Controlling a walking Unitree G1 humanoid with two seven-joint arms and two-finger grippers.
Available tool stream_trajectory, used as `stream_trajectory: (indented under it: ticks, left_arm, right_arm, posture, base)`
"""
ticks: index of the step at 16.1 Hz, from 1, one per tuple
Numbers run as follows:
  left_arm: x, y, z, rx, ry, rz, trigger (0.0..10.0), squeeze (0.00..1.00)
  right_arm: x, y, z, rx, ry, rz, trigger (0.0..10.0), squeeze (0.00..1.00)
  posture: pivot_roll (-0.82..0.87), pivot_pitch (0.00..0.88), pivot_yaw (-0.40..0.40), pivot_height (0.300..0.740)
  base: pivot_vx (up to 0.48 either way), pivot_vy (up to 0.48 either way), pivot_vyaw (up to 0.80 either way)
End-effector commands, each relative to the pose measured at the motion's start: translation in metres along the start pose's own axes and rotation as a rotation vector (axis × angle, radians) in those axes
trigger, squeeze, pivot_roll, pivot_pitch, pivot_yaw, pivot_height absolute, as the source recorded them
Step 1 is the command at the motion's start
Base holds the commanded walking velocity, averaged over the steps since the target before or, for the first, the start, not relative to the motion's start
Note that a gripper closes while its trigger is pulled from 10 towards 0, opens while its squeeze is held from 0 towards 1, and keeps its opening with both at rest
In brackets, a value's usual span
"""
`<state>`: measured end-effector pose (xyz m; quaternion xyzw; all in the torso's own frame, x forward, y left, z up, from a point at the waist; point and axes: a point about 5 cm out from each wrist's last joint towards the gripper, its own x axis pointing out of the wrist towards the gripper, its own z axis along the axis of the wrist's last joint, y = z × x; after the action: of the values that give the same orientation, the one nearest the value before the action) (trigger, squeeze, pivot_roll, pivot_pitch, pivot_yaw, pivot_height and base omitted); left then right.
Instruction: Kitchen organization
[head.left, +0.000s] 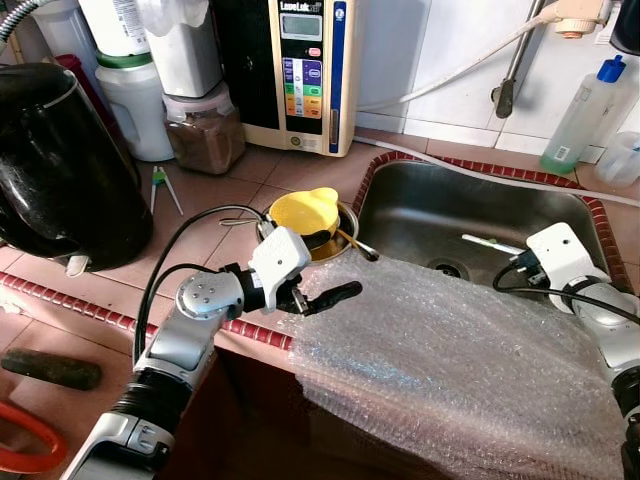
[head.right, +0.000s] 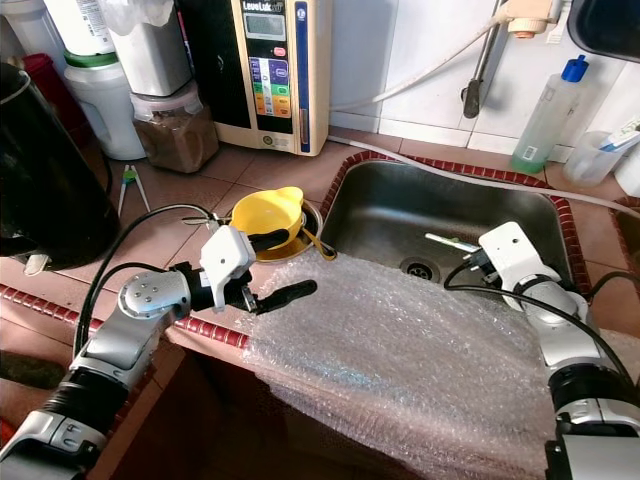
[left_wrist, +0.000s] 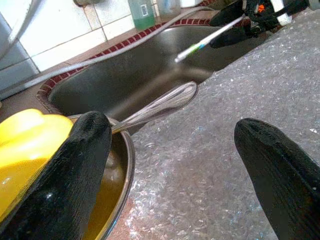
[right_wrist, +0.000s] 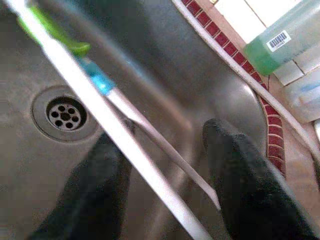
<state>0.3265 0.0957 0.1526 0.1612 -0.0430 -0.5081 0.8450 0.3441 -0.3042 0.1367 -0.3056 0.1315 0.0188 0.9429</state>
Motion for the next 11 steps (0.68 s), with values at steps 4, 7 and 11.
stream_trajectory:
  ticks: [4, 7, 11]
  left_arm:
    - [0.004, -0.002, 0.003, 0.023, 0.002, -0.009, 10.0, 1.0]
    - [0.006, -0.002, 0.004, 0.032, 0.001, -0.017, 10.0, 1.0]
    - [0.005, 0.0, 0.004, 0.032, 0.001, -0.003, 10.0, 1.0]
  right_arm:
    - [0.0, -0.007, 0.011, 0.088, -0.028, 0.034, 10.0, 1.0]
    - [0.002, -0.013, 0.017, 0.15, -0.036, 0.02, 10.0, 1.0]
    - [0.0, -0.024, 0.033, 0.11, -0.133, -0.031, 10.0, 1.0]
  posture:
    - [0.06, 0.057, 0.037, 0.74]
    - [0.06, 0.056, 0.039, 0.74]
    - [0.07, 0.055, 0.038, 0.74]
  base:
    - [0.0, 0.0, 0.0]
    - [0.0, 0.0, 0.0]
    - [0.0, 0.0, 0.0]
